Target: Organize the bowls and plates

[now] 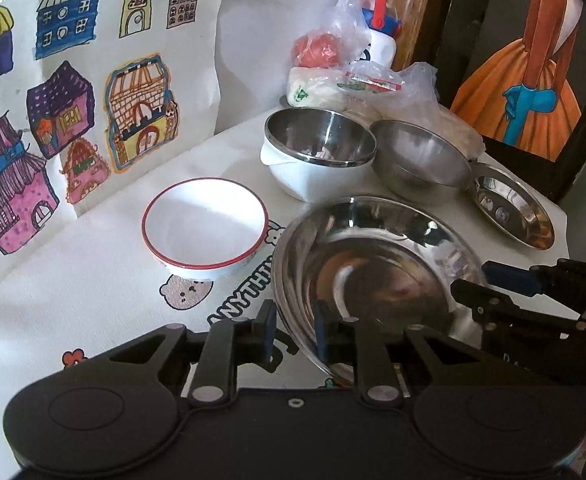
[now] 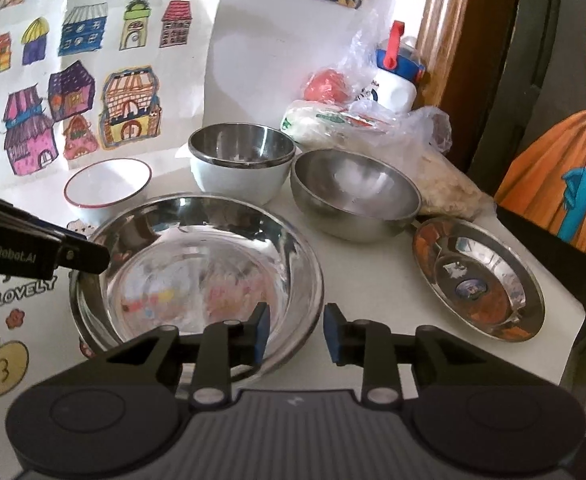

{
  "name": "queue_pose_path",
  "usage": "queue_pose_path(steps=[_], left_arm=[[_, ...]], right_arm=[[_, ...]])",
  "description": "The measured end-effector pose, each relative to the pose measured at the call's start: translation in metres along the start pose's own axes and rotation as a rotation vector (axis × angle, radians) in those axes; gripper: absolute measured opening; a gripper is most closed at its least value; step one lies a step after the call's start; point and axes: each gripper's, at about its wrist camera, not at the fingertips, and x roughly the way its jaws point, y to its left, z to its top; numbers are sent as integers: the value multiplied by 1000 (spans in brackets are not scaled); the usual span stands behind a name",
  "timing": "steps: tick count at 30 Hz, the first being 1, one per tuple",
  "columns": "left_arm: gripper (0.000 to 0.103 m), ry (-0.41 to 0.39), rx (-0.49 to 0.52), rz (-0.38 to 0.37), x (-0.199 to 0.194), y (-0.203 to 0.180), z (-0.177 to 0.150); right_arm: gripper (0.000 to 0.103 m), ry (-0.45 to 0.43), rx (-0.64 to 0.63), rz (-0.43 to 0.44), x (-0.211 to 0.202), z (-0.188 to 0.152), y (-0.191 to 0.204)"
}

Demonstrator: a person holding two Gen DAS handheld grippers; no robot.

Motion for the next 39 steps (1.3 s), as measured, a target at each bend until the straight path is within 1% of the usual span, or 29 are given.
queue_pose_path(steps=[2,3,4,5,7,9,10,12,13,15,16,17,18,19,21,24,28,32,35,37,39], left_arm=[[22,11,-9,-1,2,1,-1],[24,12,-14,-3,2,1,-3],[25,8,-19,-5,1,2,-4],[27,5,-25,-11,0,3,-4],[32,-8,-42,-25,-4,6,-6],[44,-29,-55,-34,-11,8,-7],[48,-42,-59,-35,-15,8,-8],[59,-70,-62,-31,-23,8,-9],[62,-84,-63,-31,-28,8,-10],[74,-117,-68,-38,-39,8,-11],[77,-132,-68,-40,-44,6,-11],[83,-148,-65,-40,-50,5,-12],[88,-164,-62,-41,-55,3,-12],[90,-180,-56,-43,-61,1,-13],[99,-208,-45,-46,-72,-4,-15],[102,-265,-38,-68,-90,-14,-21],[102,-300,-1,-124,-106,-34,-25],[102,-311,60,-161,-112,-61,-30],[102,-319,88,-179,-108,-82,-32],[102,-310,100,-176,-101,-97,-30],[102,-284,99,-175,-89,-111,-23]], right_arm=[[35,-22,-41,-31,-1,-2,6],[38,-30,-56,-41,-1,-3,8],[44,-39,-65,-48,-2,-4,9],[48,-48,-68,-51,-4,-5,10],[61,-72,-53,-46,-9,-6,10],[66,-102,-28,-32,-18,-8,7],[71,-116,-17,-28,-23,-9,6],[78,-144,5,-24,-35,-11,3],[82,-156,17,-23,-40,-11,1],[87,-184,44,-20,-54,-13,-3],[89,-197,55,-19,-61,-14,-4],[91,-211,66,-20,-69,-15,-6],[94,-221,73,-22,-76,-16,-8],[98,-231,81,-28,-83,-17,-9],[101,-255,96,-48,-100,-21,-12],[103,-287,112,-90,-126,-29,-18],[103,-306,126,-147,-154,-44,-34],[103,-311,150,-199,-175,-60,-52],[103,-308,181,-220,-183,-70,-70],[103,-299,203,-227,-183,-75,-83],[103,-288,220,-234,-181,-78,-98]])
